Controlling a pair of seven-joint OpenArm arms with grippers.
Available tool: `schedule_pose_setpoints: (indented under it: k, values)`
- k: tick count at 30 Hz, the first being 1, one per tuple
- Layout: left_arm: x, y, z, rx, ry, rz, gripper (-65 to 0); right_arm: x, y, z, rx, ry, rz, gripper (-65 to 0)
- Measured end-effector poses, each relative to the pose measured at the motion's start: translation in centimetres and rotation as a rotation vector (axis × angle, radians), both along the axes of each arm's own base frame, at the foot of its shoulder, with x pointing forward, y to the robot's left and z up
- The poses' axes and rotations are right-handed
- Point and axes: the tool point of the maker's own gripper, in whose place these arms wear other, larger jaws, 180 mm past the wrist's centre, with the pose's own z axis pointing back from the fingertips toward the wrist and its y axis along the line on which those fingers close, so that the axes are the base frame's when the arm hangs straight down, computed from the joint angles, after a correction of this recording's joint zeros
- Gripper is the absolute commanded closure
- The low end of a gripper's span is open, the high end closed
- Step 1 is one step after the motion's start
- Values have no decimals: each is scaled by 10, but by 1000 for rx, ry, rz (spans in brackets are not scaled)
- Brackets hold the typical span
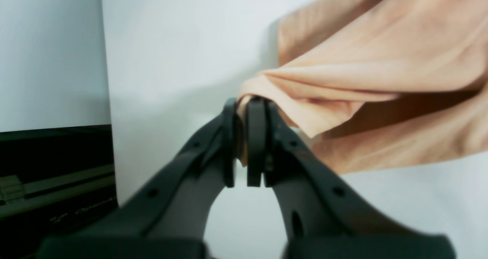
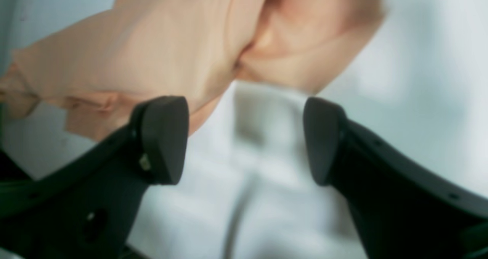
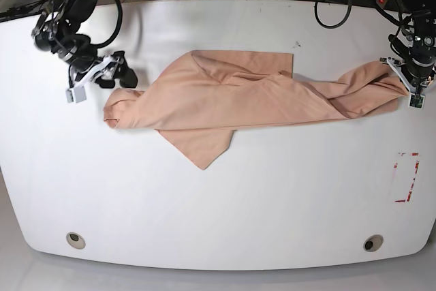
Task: Fold the T-shirt properly
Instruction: 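Lay the shirt down and regrasp its edge with the right gripper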
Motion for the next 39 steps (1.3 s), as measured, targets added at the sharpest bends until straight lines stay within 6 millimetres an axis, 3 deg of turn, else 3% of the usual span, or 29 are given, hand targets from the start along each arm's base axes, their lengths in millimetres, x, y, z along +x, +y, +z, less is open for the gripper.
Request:
schedule_pose_setpoints:
  k: [3,6,13,18,24,26,35,39]
  values:
    - [4,-4,2,-6,-25,-16,0,-14,17,-13,43,43,-4,-441]
    - [9,-10,3,-8,-49,-47,0,-14,27,-16,66,42,-22,-442]
    - [9,-11,2,-9,-48,-52,0,-1,42,-23,11,58,-4,-439]
    - [9,-12,2,-10,-48,-52,0,15,77,-19,21,36,73,-439]
    - [9,-11,2,-8,-48,-51,0,29,96,-27,118,1,59,-428]
    - [9,-11,2,-9,-49,-51,0,33,99,-29,140,-7,53,-380]
    - [10,-10,3,-8,-53,-50,0,27,95,-40,129,24,46,0]
    - [10,-10,4,-8,-55,-50,0,26,91,-42,112,36,50,0]
